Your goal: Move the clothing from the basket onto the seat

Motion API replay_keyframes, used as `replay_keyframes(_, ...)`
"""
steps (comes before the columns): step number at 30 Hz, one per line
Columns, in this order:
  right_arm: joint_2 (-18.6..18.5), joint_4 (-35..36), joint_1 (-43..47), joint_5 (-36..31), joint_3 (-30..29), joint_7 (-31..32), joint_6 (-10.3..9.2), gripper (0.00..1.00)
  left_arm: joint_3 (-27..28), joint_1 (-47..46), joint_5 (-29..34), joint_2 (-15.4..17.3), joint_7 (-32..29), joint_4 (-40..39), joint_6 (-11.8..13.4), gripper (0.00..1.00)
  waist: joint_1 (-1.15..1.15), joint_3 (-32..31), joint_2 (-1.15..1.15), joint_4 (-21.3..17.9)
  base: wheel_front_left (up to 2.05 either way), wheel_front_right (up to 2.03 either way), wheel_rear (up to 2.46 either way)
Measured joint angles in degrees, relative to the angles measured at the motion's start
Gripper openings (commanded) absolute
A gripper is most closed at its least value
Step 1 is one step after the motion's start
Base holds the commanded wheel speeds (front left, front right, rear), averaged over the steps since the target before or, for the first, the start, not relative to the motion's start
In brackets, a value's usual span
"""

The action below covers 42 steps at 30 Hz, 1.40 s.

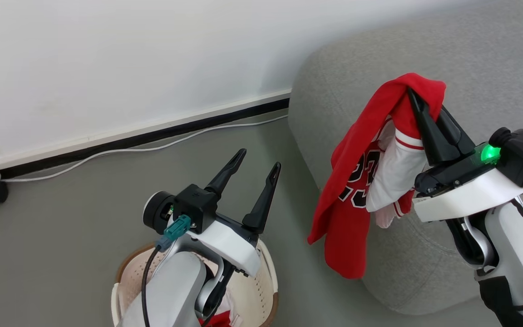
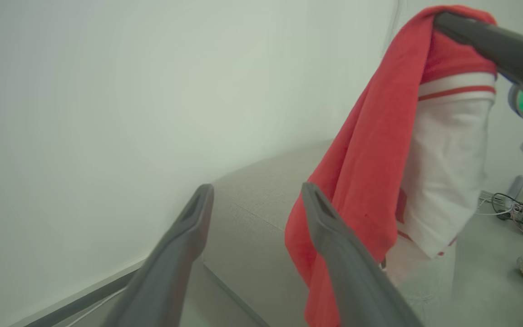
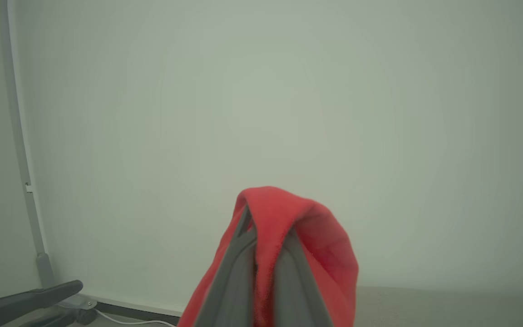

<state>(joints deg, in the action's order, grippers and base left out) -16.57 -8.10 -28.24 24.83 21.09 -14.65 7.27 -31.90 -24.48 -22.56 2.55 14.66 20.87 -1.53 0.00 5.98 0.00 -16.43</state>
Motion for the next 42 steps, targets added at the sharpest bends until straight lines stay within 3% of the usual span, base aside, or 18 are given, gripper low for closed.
replay_keyframes(16, -0.52, 1.67, 0.08, 0.74, -2.41, 0.00, 0.00, 0.00, 0.77, 2.01, 0.90, -0.02, 0.00, -0.99, -1.19, 1.00, 0.00, -0.68, 0.00, -13.11, 0.00, 0.00, 0.00)
replay_keyframes(29, -3.58, 6.65, 0.35, -1.03, -13.14, 0.00, 0.00, 0.00, -3.53, 0.25, 0.78, 0.15, 0.00, -1.14, -1.48, 1.00, 0.00, 4.31, 0.00, -14.28, 0.00, 0.00, 0.00)
replay_keyframes(42, -10.98, 2.33, -11.73, -2.60, -20.20, -0.01, 0.04, 0.00, -9.46, -7.54, 1.37, 0.41, 0.00, -1.23, -0.04, 1.00, 0.00, 14.10, 0.00, -12.08, 0.00, 0.00, 0.00)
